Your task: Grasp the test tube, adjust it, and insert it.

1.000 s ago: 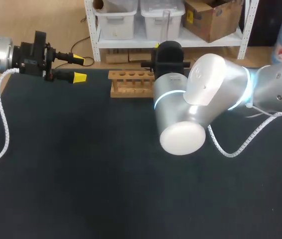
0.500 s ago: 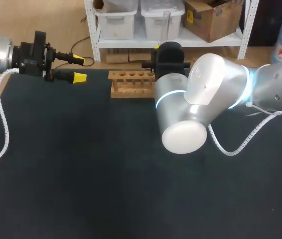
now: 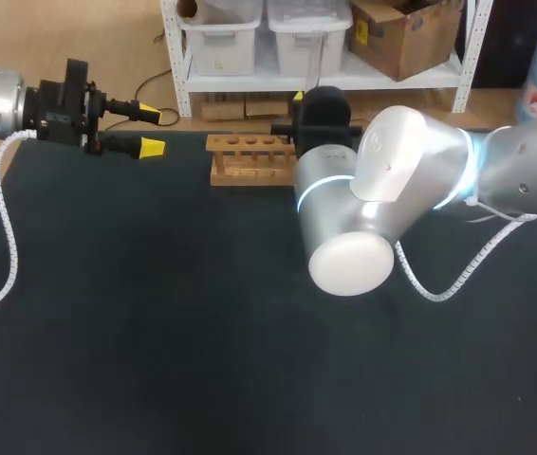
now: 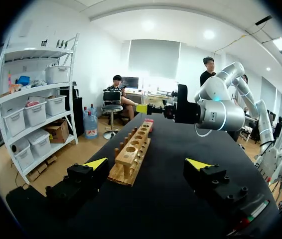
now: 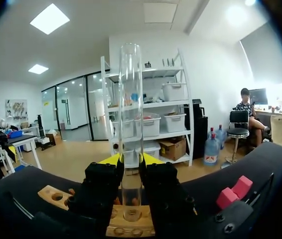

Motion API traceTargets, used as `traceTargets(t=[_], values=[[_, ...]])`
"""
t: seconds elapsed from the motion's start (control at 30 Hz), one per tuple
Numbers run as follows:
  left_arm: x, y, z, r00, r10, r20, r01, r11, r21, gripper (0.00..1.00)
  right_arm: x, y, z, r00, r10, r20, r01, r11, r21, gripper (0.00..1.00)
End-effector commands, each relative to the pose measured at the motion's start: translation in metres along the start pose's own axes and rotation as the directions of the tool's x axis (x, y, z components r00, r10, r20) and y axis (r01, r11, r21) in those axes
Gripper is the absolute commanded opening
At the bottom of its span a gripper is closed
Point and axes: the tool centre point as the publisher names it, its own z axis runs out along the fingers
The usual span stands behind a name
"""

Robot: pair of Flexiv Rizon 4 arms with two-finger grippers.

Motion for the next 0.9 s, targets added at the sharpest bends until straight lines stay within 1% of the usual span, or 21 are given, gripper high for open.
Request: traceTargets(t=[0.03,0.5,0.9], values=[[0.001,0.000,0.000,1.000,0.003,0.002,-0.003,1.000,-0.001,1.00,0.006,0.000,0.007,1.000,0.004,-0.009,-0.004,1.000,-0.012,0.00],[0.001,0.000,0.000,1.000,0.003,0.002,-0.003,1.000,-0.001,1.00,0.030,0.003,0.008,0.999,0.037,-0.032,-0.037,0.999,-0.007,0.00],[0.001,0.000,0.000,1.000,0.003,0.002,-0.003,1.000,-0.001,1.00,0.044,0.003,0.006,0.997,0.055,-0.046,-0.055,0.998,-0.008,0.00]])
